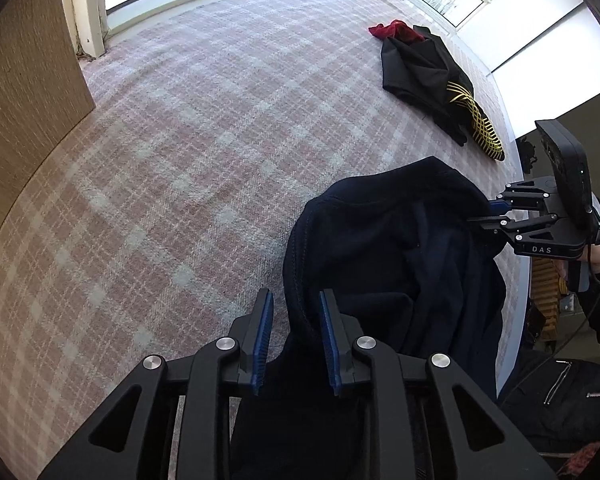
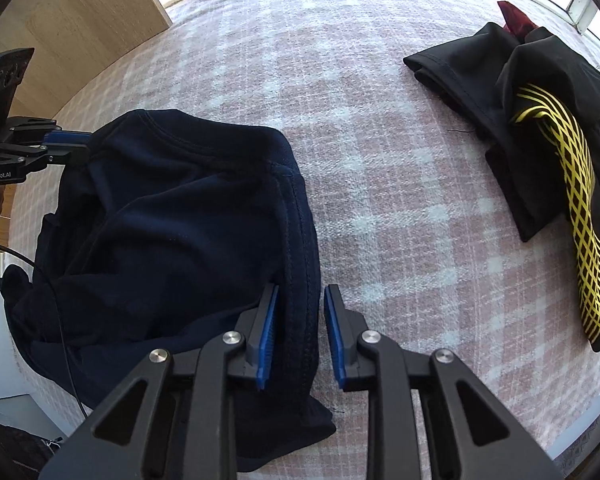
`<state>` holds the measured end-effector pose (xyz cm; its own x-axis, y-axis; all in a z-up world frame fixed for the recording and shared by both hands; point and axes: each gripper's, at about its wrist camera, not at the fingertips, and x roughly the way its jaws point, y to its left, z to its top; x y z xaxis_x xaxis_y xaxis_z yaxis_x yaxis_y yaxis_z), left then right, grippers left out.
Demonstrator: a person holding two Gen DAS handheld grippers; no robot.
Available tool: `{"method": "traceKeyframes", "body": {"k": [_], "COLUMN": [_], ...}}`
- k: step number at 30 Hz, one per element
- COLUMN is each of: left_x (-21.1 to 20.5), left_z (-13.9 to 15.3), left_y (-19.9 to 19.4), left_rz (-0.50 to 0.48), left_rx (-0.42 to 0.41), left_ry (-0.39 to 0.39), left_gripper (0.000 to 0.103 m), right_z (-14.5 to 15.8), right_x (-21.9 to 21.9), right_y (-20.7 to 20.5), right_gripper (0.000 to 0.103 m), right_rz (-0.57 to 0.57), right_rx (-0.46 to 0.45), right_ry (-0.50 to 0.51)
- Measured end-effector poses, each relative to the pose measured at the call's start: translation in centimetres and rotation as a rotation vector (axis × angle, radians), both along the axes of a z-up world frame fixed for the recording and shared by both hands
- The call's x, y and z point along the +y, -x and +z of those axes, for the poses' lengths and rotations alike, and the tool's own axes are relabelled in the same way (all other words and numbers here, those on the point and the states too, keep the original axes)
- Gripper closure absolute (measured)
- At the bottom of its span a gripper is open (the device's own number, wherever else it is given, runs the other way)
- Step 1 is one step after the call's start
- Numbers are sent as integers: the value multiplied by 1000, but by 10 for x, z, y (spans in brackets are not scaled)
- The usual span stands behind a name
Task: Fold clothes
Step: 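Grasp the garment with the right gripper and lift it with both grippers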
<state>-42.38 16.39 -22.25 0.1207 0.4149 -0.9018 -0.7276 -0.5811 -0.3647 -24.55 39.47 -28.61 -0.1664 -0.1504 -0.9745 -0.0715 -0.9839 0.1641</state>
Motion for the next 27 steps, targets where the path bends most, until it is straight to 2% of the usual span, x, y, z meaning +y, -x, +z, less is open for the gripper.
{"method": "traceKeyframes", "body": {"k": [4,8,9,10,11,13,16,18,20,22,27], "left_x": [-2,5,6,8,8,8,-5,-19,-38,-60,-117], "left_z": [-7,-17,-20,-22,-22,-21,-3,22,57,99,221], "left_y": [3,1,1,0,-1,-4,-3,-6,-12,-21,-71], "left_rz": [4,-8,-9,-9,-5,5,64,110,151,196,318], "left_rx": [-39,-74,-85,-96,-89,-68,-31,24,119,229,553], "left_ry": [-2,2,3,5,7,12,-25,-41,-51,-58,-71], "left_gripper": [76,77,79,90,99,100,100,100,100,100,100], "right_z": [-6,-10,-12,-13,-13,-10,7,24,53,97,211], "right_x": [9,17,23,25,26,34,39,42,41,25,-23], "right_y": [1,7,7,7,7,6,15,15,7,-24,-27], "right_gripper": [80,80,80,80,86,97,97,97,98,97,98], "right_rz": [-11,-9,-8,-9,-14,-32,-50,-45,-32,-9,117], "right_rx": [-13,-17,-15,-12,-3,10,47,79,130,198,442], "right_ry": [15,28,40,49,58,86,96,86,78,78,45]}}
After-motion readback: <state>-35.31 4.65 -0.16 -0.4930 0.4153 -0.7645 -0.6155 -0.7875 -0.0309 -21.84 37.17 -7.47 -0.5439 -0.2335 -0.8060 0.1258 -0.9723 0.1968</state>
